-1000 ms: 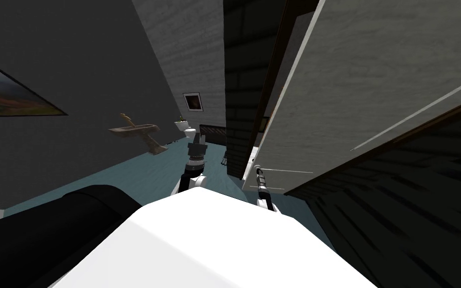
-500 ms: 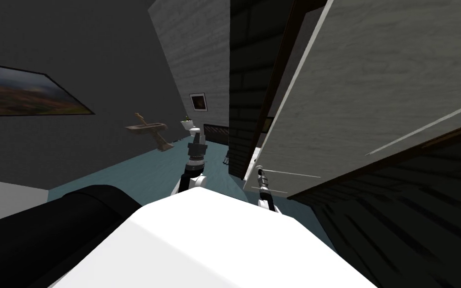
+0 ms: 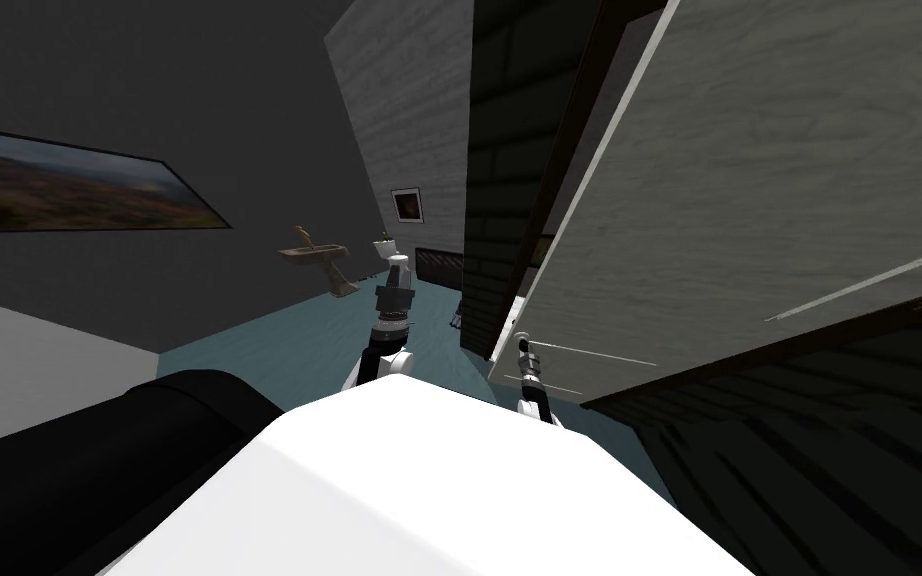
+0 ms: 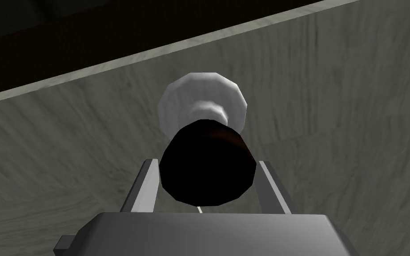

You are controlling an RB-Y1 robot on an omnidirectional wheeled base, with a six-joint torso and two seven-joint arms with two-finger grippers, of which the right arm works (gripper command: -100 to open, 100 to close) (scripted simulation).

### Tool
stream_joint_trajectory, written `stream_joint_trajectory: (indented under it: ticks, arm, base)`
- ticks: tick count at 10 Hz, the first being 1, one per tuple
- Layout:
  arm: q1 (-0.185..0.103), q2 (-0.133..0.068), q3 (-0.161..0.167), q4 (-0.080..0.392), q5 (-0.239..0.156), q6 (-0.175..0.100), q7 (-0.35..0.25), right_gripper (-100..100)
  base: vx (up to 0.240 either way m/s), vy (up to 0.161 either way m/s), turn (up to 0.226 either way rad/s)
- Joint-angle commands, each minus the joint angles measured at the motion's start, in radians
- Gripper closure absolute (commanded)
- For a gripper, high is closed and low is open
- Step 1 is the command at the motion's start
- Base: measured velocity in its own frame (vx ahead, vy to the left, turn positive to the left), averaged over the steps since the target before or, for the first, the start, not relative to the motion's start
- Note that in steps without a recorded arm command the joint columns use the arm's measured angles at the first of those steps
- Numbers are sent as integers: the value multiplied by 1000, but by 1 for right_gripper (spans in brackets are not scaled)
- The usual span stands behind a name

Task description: Pull the door open

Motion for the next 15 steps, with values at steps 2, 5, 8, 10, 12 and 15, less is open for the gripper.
stream_joint_trajectory:
  ticks: [2, 5, 8, 10, 12, 15]
  arm:
    - [-2, -6, -11, -5, -28, 0, -73, 100]
    - [4, -10, -22, -11, -62, 1, -151, 100]
    - [9, -14, -32, -15, -94, 2, -221, 100]
    - [11, -16, -37, -18, -109, 2, -272, 100]
    - [14, -17, -42, -20, -125, 3, -313, 100]
    - [19, -21, -52, -25, -156, 4, -391, 100]
  base:
    - [-31, -32, 118]
    - [-31, -31, 143]
    - [-31, -26, 136]
    - [-27, -31, 101]
    - [-31, -30, 145]
    - [-34, -32, 137]
